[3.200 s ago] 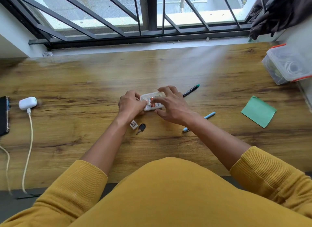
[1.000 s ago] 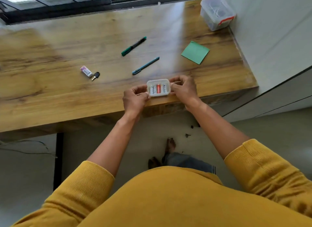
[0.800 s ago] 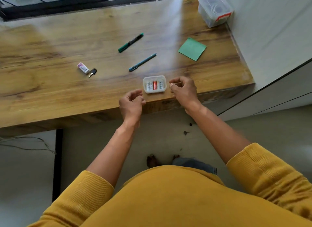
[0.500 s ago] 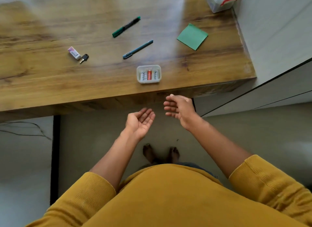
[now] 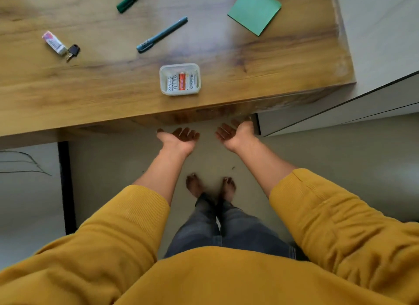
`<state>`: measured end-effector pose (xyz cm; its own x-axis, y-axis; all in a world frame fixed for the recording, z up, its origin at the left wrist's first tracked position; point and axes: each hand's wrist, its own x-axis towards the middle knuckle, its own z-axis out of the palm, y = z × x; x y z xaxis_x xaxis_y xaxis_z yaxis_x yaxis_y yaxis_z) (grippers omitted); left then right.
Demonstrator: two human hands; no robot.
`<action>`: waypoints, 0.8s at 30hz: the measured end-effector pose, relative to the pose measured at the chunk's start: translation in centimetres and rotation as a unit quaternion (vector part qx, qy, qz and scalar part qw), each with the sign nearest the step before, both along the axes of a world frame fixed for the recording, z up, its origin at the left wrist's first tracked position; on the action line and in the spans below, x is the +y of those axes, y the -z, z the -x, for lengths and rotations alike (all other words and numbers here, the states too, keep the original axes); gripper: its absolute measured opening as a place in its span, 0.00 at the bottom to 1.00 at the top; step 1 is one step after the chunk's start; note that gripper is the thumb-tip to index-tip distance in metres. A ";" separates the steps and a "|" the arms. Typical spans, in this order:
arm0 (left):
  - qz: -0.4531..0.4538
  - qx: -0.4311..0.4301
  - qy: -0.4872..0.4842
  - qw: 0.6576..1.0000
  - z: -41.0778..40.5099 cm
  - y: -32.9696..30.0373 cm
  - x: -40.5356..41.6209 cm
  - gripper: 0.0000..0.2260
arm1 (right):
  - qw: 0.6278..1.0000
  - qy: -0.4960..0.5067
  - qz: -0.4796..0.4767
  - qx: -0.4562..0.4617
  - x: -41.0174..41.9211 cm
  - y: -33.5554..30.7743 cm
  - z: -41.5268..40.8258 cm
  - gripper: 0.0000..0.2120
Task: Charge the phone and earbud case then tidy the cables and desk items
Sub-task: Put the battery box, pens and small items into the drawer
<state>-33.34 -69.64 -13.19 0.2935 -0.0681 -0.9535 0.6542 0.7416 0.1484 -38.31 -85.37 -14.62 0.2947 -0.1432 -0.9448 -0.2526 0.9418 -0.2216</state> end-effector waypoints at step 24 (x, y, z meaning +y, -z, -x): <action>0.052 -0.046 -0.063 0.996 2.9 2.0 0.0 0.38 | 0.996 0.058 -0.041 -0.044 0.6 1.8 1.8 0.32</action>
<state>-36.24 -69.67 -15.20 0.3913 -0.1225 -0.9121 0.5428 0.8310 0.1213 -40.13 -84.76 -16.41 0.3626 -0.1039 -0.9261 -0.1236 0.9796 -0.1583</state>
